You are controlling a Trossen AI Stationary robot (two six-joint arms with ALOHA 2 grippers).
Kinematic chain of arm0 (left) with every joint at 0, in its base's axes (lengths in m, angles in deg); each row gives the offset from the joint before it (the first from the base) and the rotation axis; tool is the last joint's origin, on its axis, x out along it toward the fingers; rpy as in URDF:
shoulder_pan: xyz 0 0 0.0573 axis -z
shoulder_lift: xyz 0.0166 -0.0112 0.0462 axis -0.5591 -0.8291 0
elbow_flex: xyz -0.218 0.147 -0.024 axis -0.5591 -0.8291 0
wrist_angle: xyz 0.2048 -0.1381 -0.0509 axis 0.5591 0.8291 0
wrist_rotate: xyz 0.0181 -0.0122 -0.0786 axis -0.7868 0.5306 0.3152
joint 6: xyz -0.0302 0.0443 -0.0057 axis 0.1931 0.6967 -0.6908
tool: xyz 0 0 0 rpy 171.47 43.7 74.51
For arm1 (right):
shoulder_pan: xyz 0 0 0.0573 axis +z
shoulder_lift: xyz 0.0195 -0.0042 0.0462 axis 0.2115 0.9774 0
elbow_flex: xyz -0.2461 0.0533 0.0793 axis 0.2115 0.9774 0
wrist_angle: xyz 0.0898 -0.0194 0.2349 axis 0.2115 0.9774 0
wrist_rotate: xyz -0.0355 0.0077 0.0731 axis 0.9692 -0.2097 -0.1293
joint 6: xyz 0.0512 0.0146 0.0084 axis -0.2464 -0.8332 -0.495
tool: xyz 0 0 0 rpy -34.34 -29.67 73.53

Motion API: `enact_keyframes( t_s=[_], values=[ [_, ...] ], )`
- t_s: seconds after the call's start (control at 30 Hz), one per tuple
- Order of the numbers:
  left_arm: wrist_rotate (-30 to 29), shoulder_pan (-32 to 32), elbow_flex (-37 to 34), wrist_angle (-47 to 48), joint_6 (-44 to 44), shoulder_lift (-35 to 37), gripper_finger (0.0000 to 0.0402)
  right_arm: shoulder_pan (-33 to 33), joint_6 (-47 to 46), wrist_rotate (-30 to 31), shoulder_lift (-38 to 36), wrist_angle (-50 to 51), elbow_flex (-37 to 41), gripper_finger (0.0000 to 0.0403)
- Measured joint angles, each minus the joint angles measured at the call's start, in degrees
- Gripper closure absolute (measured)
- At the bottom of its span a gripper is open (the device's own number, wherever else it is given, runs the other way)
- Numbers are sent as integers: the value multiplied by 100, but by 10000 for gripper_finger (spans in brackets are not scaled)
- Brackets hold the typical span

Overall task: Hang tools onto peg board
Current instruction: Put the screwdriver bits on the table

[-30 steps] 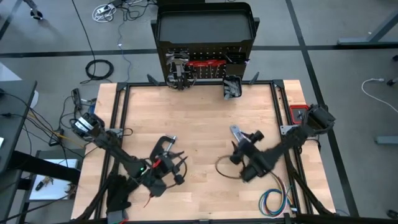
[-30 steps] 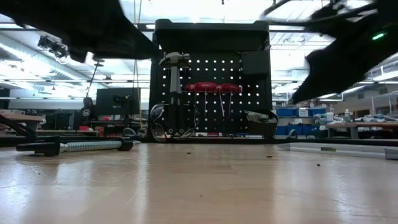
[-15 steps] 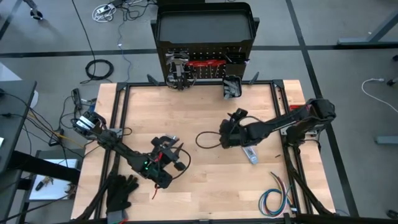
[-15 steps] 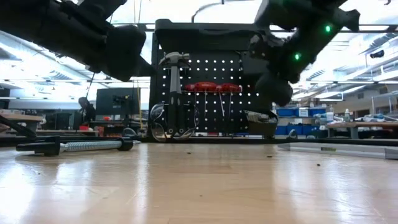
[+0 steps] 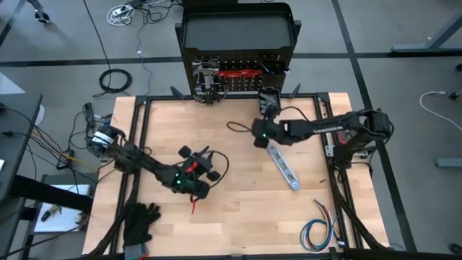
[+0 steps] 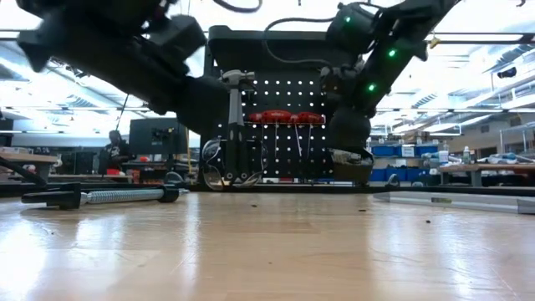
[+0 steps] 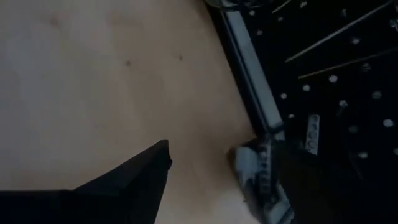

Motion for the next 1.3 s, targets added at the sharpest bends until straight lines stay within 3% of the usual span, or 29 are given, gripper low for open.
enact_keyframes(
  t_s=[0.33,0.57,0.93,1.2,1.3],
  values=[
    [147,-419,-283,-2,22,6,291,-875,474,-626,94,-307,174,121],
    [167,-628,-289,-182,163,9,291,-1104,857,-728,94,-1542,834,154],
    [177,-626,-289,-206,172,11,291,-1306,1080,-841,95,-2476,1213,232],
    [149,-626,-289,-127,171,11,291,-1391,1137,-1013,89,-2699,1237,353],
    [138,-626,-289,-133,139,11,291,-1361,1161,-825,82,-2630,1227,363]
  ],
)
